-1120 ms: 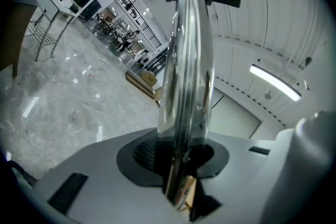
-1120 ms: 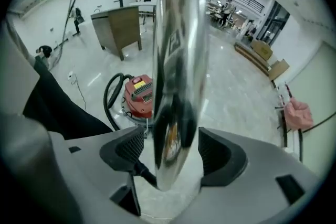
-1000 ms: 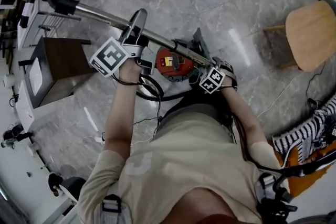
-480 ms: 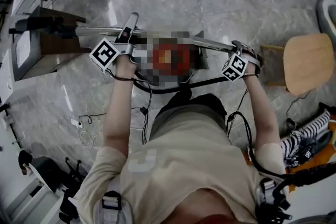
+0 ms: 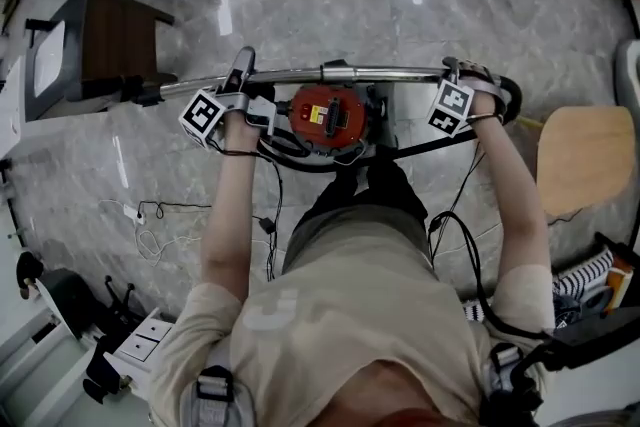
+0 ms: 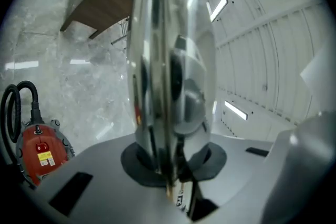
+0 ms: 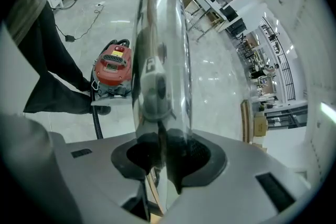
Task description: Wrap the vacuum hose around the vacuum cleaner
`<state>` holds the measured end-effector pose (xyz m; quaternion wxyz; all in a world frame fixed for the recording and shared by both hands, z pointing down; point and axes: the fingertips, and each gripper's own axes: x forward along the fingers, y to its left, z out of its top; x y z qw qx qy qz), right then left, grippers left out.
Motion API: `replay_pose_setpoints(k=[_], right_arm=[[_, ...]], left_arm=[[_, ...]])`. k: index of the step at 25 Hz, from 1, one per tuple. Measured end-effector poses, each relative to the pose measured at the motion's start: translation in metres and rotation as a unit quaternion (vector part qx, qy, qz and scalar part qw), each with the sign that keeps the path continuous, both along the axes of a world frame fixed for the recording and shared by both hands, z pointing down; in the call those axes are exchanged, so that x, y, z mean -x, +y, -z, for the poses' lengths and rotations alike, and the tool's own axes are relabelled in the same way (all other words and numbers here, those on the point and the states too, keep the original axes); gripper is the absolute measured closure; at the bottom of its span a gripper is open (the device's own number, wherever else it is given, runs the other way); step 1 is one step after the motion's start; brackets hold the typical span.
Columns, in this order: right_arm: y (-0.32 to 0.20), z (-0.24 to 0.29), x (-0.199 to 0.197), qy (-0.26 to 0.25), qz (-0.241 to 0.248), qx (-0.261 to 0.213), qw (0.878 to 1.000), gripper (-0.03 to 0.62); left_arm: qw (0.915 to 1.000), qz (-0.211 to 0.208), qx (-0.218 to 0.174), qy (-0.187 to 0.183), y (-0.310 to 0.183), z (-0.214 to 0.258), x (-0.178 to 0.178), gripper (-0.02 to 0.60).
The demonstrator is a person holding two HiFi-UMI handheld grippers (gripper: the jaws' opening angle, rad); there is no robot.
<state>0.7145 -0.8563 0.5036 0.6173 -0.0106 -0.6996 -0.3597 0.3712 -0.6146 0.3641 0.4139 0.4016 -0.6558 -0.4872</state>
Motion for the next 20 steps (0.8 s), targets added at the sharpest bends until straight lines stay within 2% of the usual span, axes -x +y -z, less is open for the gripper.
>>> replay_pose_setpoints(k=[9,15,20], right_arm=[[-0.050,-0.006,0.063,-0.021,0.092,0.017,0.995,0.477],[-0.012,0.001,0.101,-0.017,0.150,0.027,0.988,0.476],[0.014,-0.001,0.133,0.005,0.170,0.032,0.985,0.476]], left_arm=[[0.9939,0.099,0.040,-0.028,0.009,0.016,0.003,0.516],[0.9859,0.156,0.059,-0.017,0.077,0.022,0.003,0.515],[0.9821,0.177,0.065,-0.003,0.111,0.011,0.031,0.515]])
